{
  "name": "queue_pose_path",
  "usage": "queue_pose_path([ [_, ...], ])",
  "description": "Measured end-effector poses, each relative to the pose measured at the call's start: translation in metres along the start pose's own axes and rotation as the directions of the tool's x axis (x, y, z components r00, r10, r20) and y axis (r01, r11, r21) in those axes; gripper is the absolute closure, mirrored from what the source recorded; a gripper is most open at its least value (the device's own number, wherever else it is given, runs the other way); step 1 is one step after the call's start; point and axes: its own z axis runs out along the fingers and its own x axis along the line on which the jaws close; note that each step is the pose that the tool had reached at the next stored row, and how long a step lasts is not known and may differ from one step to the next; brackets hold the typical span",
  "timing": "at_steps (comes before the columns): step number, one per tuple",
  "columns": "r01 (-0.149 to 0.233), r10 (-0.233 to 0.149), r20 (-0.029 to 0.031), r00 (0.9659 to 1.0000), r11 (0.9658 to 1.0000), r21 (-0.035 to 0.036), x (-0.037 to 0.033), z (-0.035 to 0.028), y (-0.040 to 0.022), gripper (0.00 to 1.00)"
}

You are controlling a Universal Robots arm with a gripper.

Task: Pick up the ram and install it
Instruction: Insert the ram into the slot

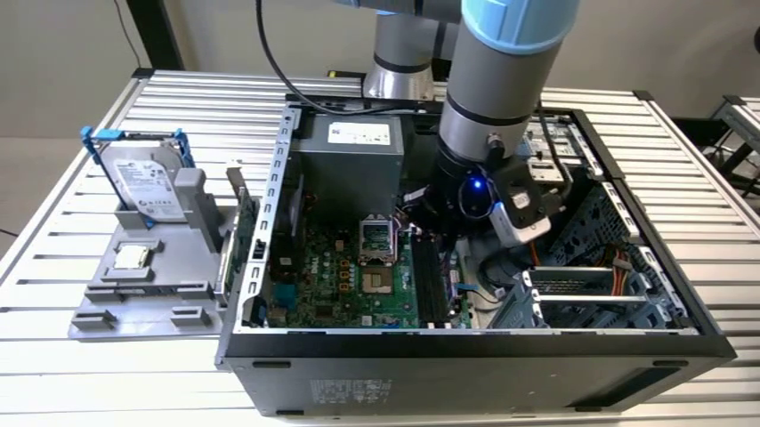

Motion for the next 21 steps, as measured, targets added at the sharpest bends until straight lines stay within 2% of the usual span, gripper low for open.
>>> queue_pose_path([
  [5, 0.026, -0.026, -0.0007, 0.9997, 0.9997, -0.0009, 0.0001, 0.0091, -0.0002, 1.00],
  [11, 0.027, -0.027, -0.0020, 0.9996, 0.9996, -0.0008, 0.0005, 0.0191, -0.0004, 1.00],
  [17, 0.027, -0.027, -0.0024, 0.9996, 0.9996, -0.0009, 0.0005, 0.0198, -0.0004, 1.00],
  [21, 0.044, -0.044, -0.0051, 0.9990, 0.9990, -0.0016, 0.0005, 0.0198, -0.0004, 1.00],
])
